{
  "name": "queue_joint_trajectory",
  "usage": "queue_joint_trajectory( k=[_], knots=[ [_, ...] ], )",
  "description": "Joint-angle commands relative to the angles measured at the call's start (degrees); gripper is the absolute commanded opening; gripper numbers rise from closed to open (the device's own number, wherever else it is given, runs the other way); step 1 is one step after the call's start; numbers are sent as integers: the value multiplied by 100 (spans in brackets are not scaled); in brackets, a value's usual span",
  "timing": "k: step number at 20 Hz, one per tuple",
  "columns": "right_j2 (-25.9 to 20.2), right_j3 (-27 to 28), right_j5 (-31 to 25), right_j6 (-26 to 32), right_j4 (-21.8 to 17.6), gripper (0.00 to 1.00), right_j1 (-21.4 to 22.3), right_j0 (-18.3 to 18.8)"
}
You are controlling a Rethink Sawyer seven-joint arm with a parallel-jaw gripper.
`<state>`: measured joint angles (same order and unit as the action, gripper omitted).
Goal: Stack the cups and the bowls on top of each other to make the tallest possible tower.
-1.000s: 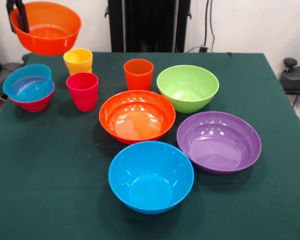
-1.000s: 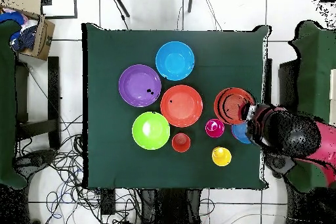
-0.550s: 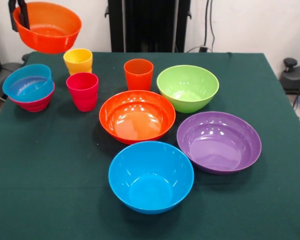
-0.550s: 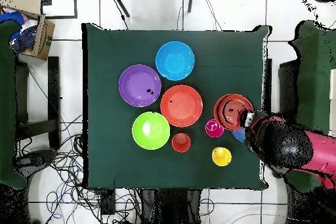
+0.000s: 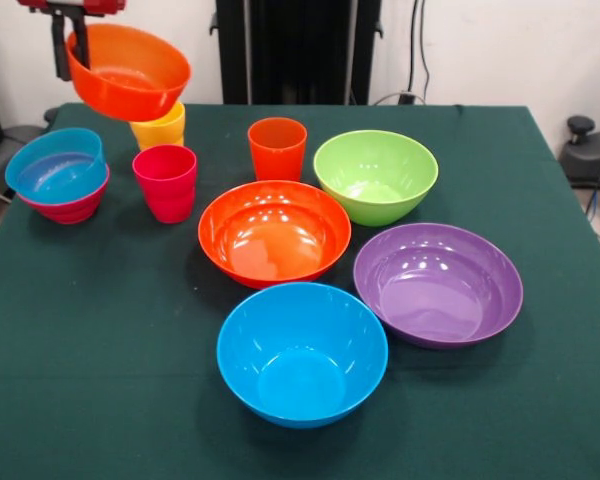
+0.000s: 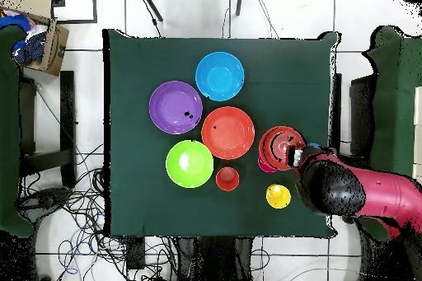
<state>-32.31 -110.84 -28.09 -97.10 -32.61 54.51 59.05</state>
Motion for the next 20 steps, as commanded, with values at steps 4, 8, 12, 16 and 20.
queue_joint_trajectory(
  k=[4,8,12,16,20],
  knots=[
    [46,-562,445,259,-827,0,-343,-100],
    [-38,-610,453,343,-887,0,-356,33],
    [-139,-671,501,456,-961,0,-379,208],
    [-202,-656,501,524,-1014,0,-417,313],
    [-331,-676,481,654,-997,0,-434,475]
  ],
)
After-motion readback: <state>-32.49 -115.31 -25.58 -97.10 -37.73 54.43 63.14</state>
